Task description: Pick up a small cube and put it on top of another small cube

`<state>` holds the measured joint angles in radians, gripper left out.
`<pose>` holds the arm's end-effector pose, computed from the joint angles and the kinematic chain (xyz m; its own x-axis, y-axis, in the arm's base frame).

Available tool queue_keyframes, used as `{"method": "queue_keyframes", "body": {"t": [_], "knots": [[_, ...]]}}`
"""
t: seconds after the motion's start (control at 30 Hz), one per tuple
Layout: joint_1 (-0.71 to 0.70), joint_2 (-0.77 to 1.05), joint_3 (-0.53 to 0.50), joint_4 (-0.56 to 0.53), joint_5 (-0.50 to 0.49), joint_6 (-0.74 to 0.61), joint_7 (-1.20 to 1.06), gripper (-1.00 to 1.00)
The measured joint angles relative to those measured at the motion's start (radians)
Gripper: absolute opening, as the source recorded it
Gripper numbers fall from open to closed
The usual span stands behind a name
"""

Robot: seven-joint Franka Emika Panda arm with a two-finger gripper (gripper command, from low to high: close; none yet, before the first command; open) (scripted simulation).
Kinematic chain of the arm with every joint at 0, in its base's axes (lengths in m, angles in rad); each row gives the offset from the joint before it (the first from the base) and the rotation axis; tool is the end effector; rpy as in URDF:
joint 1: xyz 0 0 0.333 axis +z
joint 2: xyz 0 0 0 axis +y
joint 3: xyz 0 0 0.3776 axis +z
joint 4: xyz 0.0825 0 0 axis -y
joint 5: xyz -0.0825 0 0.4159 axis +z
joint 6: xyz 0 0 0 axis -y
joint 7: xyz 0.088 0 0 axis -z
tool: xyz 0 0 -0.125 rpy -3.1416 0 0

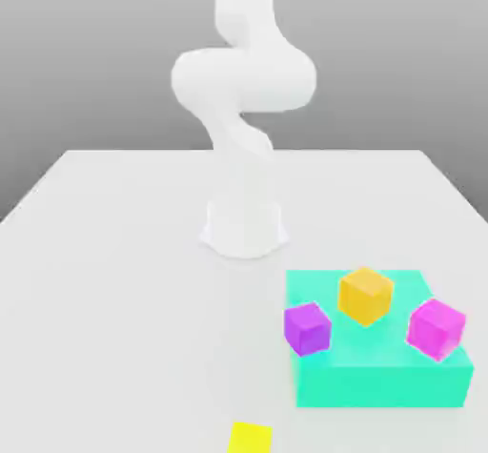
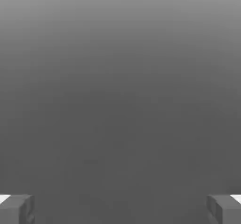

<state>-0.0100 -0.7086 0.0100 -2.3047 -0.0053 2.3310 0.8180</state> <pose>0.3839 0.0014 0.7116 0.5056 -0.7255 0.4670 -0.5430 -0.6882 -0.4812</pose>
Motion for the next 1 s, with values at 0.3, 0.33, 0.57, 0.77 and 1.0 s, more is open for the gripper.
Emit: {"method": "queue_keyframes", "body": {"t": [0.3, 0.33, 0.57, 0.77, 1.0], "knots": [[-0.030, 0.333, 0.032, -0.017, -0.024, 0.113, 0.069, 0.00], [-0.032, 0.369, 0.033, -0.019, -0.028, 0.125, 0.077, 0.00], [-0.039, 0.623, 0.042, -0.032, -0.048, 0.211, 0.131, 0.00], [-0.037, 0.840, 0.042, -0.044, -0.050, 0.285, 0.167, 0.00], [-0.031, 1.092, 0.039, -0.040, -0.041, 0.401, 0.190, 0.00]]}}
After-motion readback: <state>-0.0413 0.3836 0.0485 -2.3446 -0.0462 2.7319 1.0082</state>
